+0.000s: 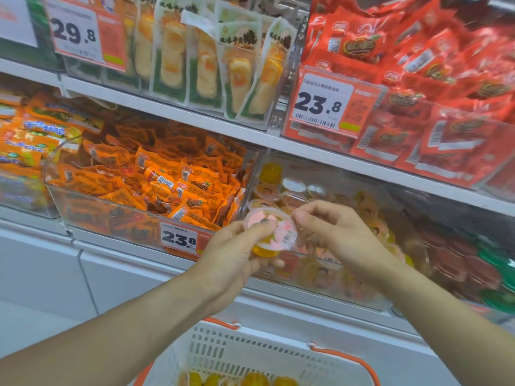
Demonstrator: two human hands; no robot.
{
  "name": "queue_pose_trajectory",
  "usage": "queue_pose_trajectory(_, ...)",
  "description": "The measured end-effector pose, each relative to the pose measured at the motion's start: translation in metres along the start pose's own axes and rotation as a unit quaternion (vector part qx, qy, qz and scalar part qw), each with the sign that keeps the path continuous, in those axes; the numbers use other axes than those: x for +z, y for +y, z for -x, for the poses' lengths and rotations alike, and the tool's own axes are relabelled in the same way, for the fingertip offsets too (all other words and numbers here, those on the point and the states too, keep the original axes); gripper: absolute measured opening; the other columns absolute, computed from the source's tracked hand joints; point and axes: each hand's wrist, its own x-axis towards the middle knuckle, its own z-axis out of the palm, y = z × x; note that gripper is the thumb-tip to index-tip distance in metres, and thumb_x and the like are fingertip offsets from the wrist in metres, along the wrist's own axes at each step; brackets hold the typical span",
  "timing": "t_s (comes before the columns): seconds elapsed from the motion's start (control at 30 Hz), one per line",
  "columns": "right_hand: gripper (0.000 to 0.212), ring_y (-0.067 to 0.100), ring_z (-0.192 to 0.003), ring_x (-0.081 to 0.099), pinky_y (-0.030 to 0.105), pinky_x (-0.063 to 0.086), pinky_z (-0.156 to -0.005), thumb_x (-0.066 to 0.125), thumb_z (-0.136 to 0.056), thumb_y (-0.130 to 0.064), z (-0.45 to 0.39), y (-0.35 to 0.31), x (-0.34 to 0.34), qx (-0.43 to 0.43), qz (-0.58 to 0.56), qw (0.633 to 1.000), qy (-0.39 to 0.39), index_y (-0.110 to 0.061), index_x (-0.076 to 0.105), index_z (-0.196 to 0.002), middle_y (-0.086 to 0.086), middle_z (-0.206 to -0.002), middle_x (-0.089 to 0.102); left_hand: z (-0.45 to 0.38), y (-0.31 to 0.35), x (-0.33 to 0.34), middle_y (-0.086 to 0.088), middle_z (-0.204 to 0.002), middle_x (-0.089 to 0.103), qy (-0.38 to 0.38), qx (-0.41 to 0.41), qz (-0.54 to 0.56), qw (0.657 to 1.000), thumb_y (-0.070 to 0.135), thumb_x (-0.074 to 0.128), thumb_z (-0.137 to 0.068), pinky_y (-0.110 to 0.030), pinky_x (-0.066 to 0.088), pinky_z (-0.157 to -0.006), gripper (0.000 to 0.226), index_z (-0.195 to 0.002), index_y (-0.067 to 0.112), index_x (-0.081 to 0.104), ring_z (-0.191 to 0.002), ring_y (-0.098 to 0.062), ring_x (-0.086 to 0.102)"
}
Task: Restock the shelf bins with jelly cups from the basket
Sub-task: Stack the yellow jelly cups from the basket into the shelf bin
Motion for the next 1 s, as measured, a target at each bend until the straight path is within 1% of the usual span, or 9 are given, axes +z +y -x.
queue_pose_trajectory(0.2, 0.021, 0.025, -0.071, 0.068, 0.025, 0.055, -0.057, 0.064, -0.084, -0.020, 0.031, 0.000, 0.006, 0.110, -0.225, 0.964, -0.088, -0.002, 0.064, -0.094, 0.026, -0.094, 0.067, -0.003, 0.005, 0.003, -0.014, -0.121, 0.070, -0.032, 0.075, -0.034, 0.996, 0.028, 0.061, -0.087, -0.034, 0.053, -0.096, 0.046, -0.127, 0.006, 0.061, -0.116, -0.027, 0.064)
queue_pose_trajectory(0.27, 0.030, 0.028, -0.082, 0.070, 0.030, 0.059, -0.065, 0.059, -0.089, -0.027, 0.029, 0.000, 0.010, 0.123, -0.303, 0.942, -0.078, 0.002, 0.064, -0.096, 0.026, -0.100, 0.066, -0.004, 0.005, 0.004, -0.012, -0.117, 0.071, -0.012, 0.120, -0.061, 0.991, 0.035, 0.066, -0.079, -0.036, 0.053, -0.097, 0.054, -0.126, 0.009, 0.060, -0.112, -0.024, 0.066)
queue_pose_trajectory(0.43, 0.036, 0.031, -0.099, 0.070, 0.033, 0.062, -0.077, 0.059, -0.092, -0.023, 0.020, -0.003, 0.017, 0.155, -0.416, 0.893, -0.077, 0.000, 0.070, -0.117, 0.027, -0.117, 0.066, 0.000, 0.004, 0.009, 0.001, -0.099, 0.075, -0.018, 0.210, -0.194, 0.958, 0.039, 0.056, -0.084, -0.014, 0.052, -0.075, 0.044, -0.118, 0.011, 0.059, -0.092, -0.005, 0.071)
queue_pose_trajectory(0.6, 0.040, 0.026, -0.096, 0.071, 0.032, 0.061, -0.076, 0.051, -0.097, -0.019, 0.013, -0.010, 0.013, 0.122, -0.470, 0.870, -0.077, 0.003, 0.060, -0.130, 0.023, -0.127, 0.063, 0.001, 0.008, 0.004, 0.009, -0.118, 0.065, -0.010, 0.244, -0.299, 0.923, 0.044, 0.034, -0.099, -0.021, 0.047, -0.096, 0.042, -0.126, 0.022, 0.058, -0.113, -0.001, 0.059)
queue_pose_trajectory(0.67, 0.038, 0.026, -0.101, 0.071, 0.031, 0.060, -0.080, 0.049, -0.099, -0.022, 0.004, -0.012, 0.010, 0.092, -0.396, 0.913, -0.043, 0.003, 0.062, -0.125, 0.022, -0.121, 0.067, -0.002, 0.007, -0.005, 0.012, -0.131, 0.053, 0.000, 0.240, -0.380, 0.893, 0.038, 0.037, -0.105, -0.027, 0.039, -0.107, 0.033, -0.133, 0.026, 0.052, -0.125, -0.001, 0.046)
queue_pose_trajectory(0.73, 0.034, 0.025, -0.093, 0.073, 0.031, 0.060, -0.078, 0.052, -0.100, -0.025, -0.012, -0.013, 0.006, 0.058, -0.251, 0.966, 0.036, 0.002, 0.065, -0.115, 0.019, -0.104, 0.074, -0.007, 0.002, -0.015, 0.011, -0.136, 0.044, 0.021, 0.271, -0.525, 0.806, 0.027, 0.046, -0.103, -0.032, 0.030, -0.114, 0.032, -0.135, 0.024, 0.048, -0.133, -0.006, 0.034)
queue_pose_trajectory(0.8, 0.039, 0.026, -0.085, 0.075, 0.041, 0.058, -0.085, 0.060, -0.098, -0.034, -0.035, -0.009, 0.001, 0.037, -0.073, 0.989, 0.126, -0.002, 0.061, -0.120, 0.014, -0.095, 0.076, -0.009, -0.004, -0.020, 0.007, -0.142, 0.038, 0.027, 0.284, -0.612, 0.737, 0.025, 0.051, -0.093, -0.033, 0.022, -0.118, 0.047, -0.139, 0.020, 0.043, -0.140, -0.012, 0.023)
queue_pose_trajectory(0.87, 0.058, 0.027, -0.082, 0.074, 0.048, 0.056, -0.087, 0.065, -0.090, -0.050, -0.059, -0.002, -0.001, 0.040, 0.084, 0.980, 0.177, -0.004, 0.056, -0.125, 0.012, -0.089, 0.075, -0.007, -0.007, -0.016, 0.004, -0.143, 0.038, 0.031, 0.287, -0.639, 0.713, 0.026, 0.048, -0.087, -0.034, 0.025, -0.116, 0.055, -0.141, 0.017, 0.042, -0.138, -0.015, 0.023)
queue_pose_trajectory(1.0, 0.047, 0.031, -0.084, 0.066, 0.033, 0.050, -0.071, 0.061, -0.092, -0.048, -0.098, 0.005, 0.009, 0.053, 0.338, 0.925, 0.167, -0.001, 0.065, -0.094, 0.010, -0.083, 0.070, -0.006, -0.012, -0.009, 0.001, -0.134, 0.043, 0.027, 0.300, -0.674, 0.674, 0.029, 0.043, -0.081, -0.035, 0.036, -0.104, 0.051, -0.130, 0.016, 0.049, -0.127, -0.019, 0.035)
